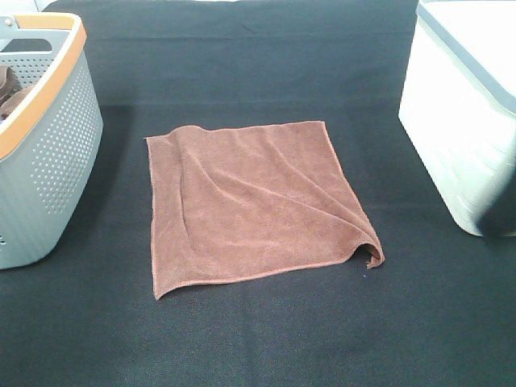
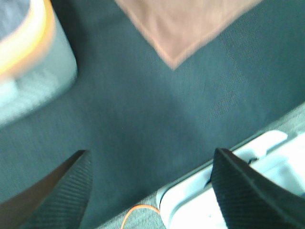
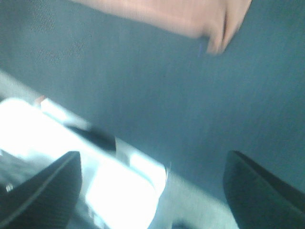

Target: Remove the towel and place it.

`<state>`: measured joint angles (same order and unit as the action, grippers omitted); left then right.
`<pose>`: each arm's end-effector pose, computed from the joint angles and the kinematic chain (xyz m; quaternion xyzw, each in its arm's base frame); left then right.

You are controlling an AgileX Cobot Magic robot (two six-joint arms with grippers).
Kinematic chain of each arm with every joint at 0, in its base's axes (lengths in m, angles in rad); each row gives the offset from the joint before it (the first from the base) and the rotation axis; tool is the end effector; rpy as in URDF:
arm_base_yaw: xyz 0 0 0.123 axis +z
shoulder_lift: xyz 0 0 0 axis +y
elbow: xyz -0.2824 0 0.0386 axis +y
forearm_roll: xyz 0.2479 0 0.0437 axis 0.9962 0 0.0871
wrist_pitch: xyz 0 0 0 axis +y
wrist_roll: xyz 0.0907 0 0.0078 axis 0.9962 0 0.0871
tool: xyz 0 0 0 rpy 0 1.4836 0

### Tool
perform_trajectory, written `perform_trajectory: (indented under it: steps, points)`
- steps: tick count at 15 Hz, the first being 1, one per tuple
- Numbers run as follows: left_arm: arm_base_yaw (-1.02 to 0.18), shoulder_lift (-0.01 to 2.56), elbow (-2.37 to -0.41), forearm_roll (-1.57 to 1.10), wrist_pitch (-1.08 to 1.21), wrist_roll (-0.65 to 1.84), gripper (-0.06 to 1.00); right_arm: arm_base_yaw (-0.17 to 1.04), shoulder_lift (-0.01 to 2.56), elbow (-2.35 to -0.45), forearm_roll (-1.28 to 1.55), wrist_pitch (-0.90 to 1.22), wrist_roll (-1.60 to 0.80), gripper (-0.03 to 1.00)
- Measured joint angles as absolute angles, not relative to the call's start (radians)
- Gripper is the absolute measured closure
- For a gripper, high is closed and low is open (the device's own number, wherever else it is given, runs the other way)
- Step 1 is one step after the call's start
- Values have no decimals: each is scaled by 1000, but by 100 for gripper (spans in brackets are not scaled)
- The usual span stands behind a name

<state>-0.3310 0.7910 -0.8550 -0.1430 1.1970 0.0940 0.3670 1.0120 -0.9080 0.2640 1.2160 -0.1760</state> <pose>0.1085 -0.0501 0.3324 0.1954 0.9433 -0.1011 0.2486 0.1453 0.0797 0.3177 -0.2386 0.9479 0.1447 0.1536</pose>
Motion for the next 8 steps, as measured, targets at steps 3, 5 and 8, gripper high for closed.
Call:
perform_trajectory:
  steps: [3, 5, 8]
  points:
    - [-331, 577, -667, -86, 1156, 94, 27, 367, 873, -716, 226, 1218, -177, 20]
    - [-331, 453, -583, -69, 1153, 119, 27, 367, 763, -620, 191, 1219, -177, 20]
    - [-331, 304, -532, -130, 1111, 246, 27, 367, 536, -551, 135, 1188, -179, 20]
